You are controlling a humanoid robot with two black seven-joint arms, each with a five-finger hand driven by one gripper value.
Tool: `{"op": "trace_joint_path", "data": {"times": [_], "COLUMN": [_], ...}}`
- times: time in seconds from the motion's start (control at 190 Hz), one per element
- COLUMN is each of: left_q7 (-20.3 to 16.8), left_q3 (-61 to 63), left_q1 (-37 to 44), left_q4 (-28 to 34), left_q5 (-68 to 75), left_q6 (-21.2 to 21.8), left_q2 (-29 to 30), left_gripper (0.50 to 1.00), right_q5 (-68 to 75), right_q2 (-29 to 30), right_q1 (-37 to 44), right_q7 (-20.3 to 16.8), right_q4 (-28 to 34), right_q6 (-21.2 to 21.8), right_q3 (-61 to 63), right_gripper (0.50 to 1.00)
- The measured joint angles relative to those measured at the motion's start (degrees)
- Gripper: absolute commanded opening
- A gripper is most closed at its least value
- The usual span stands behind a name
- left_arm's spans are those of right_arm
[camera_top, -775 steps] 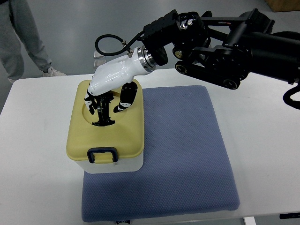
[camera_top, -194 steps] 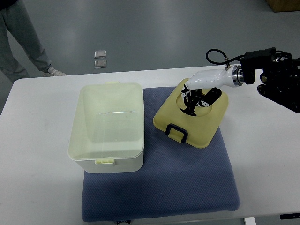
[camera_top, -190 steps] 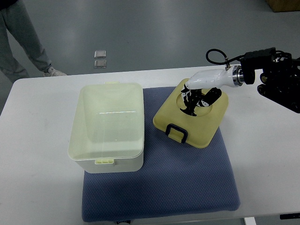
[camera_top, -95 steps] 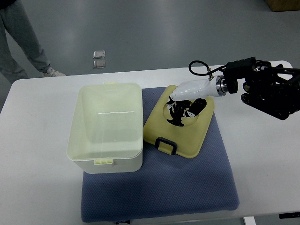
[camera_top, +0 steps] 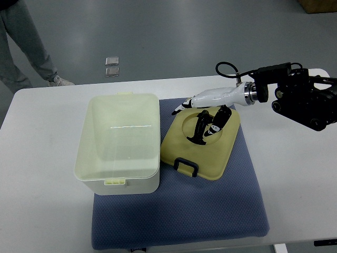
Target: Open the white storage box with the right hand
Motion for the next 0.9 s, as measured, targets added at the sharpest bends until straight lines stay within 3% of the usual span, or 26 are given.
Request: {"op": "trace_joint_path", "data": {"times": [0.316,0.585,0.801,0.901], "left_q7": [0.0,0.0,0.0,0.0], "left_q3": [0.0,0.0,0.0,0.0], "left_q1": [0.0,0.0,0.0,0.0], "left_q4": [0.0,0.0,0.0,0.0], "left_q5": [0.0,0.0,0.0,0.0], "left_q6": [0.0,0.0,0.0,0.0], "left_q2": [0.0,0.0,0.0,0.0], "left_gripper": [1.0,1.0,1.0,1.0], "right_q5": [15.6,40.2,65.2,72.8], "right_q2": [-0.4,0.5,1.1,2.7], "right_q1": [-1.2,-5.6,-9.0,-10.9], "right_q7": [0.0,0.0,0.0,-2.7], "right_q4": [-0.5,-4.4,-9.8,-12.8], "right_q6": [3.3,-1.3,-2.3,-2.4], "right_q3": [11.2,15.3,15.7,15.6], "right_gripper": [0.911,0.911,0.911,0.919]}}
